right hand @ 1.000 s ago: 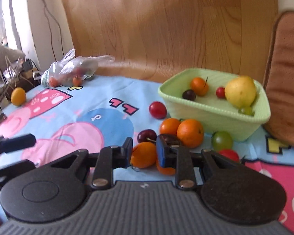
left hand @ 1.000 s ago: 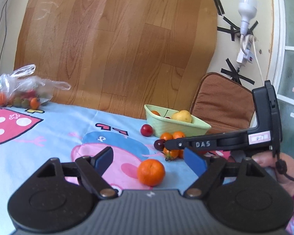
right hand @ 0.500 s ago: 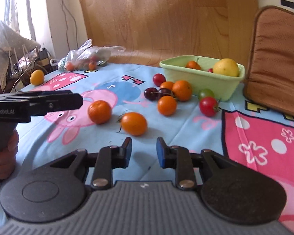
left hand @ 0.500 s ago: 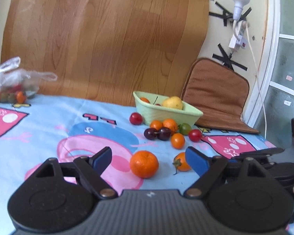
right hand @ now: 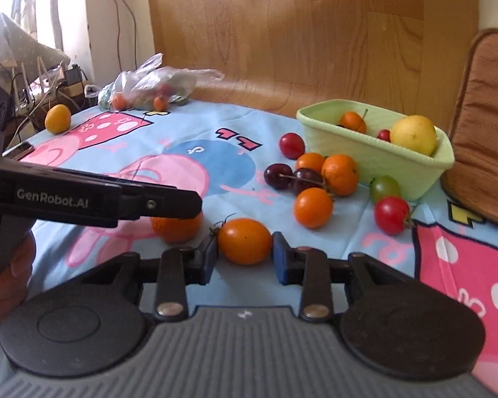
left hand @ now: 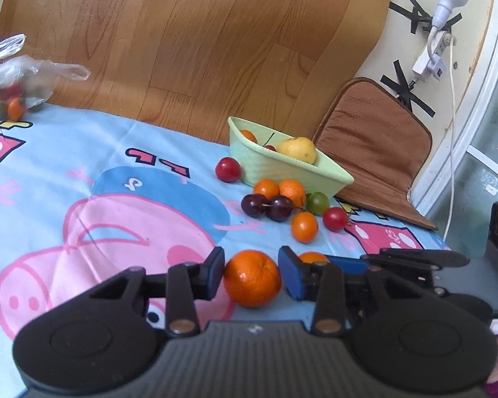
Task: Organize fruits
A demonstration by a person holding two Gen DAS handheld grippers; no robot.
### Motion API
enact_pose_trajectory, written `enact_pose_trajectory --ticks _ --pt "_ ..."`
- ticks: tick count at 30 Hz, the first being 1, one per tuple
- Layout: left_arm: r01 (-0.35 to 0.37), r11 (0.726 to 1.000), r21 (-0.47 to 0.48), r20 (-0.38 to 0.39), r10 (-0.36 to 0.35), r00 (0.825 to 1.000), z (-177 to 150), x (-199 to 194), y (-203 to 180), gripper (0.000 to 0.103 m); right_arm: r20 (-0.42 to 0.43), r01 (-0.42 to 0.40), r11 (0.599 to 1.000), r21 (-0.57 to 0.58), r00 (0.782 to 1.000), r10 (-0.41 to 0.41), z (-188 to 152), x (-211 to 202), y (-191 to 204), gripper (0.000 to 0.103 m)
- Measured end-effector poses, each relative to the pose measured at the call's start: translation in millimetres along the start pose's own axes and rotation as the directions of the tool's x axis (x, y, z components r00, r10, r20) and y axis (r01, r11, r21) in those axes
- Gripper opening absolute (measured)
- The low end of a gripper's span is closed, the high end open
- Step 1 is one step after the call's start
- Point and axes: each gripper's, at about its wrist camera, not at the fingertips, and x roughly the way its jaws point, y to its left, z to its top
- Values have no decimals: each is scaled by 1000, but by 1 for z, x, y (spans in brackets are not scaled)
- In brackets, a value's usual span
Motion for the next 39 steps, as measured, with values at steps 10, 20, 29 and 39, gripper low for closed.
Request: enact_pose_trajectory --ticks 10,20,29,39 --pt "113 990 85 -24 -111 994 -38 -30 -54 37 60 -7 995 95 998 2 -53 -99 -8 38" --pt "4 984 178 10 -6 1000 -48 -33 -75 66 60 34 997 66 997 -38 -72 -99 -1 62" --pt "29 960 278 26 -38 999 -54 -38 -88 70 66 29 995 93 997 -35 -74 -101 -3 72" --pt "-4 980 201 -48 14 999 -49 -21 -79 54 58 78 994 72 995 -82 -74 -99 4 72"
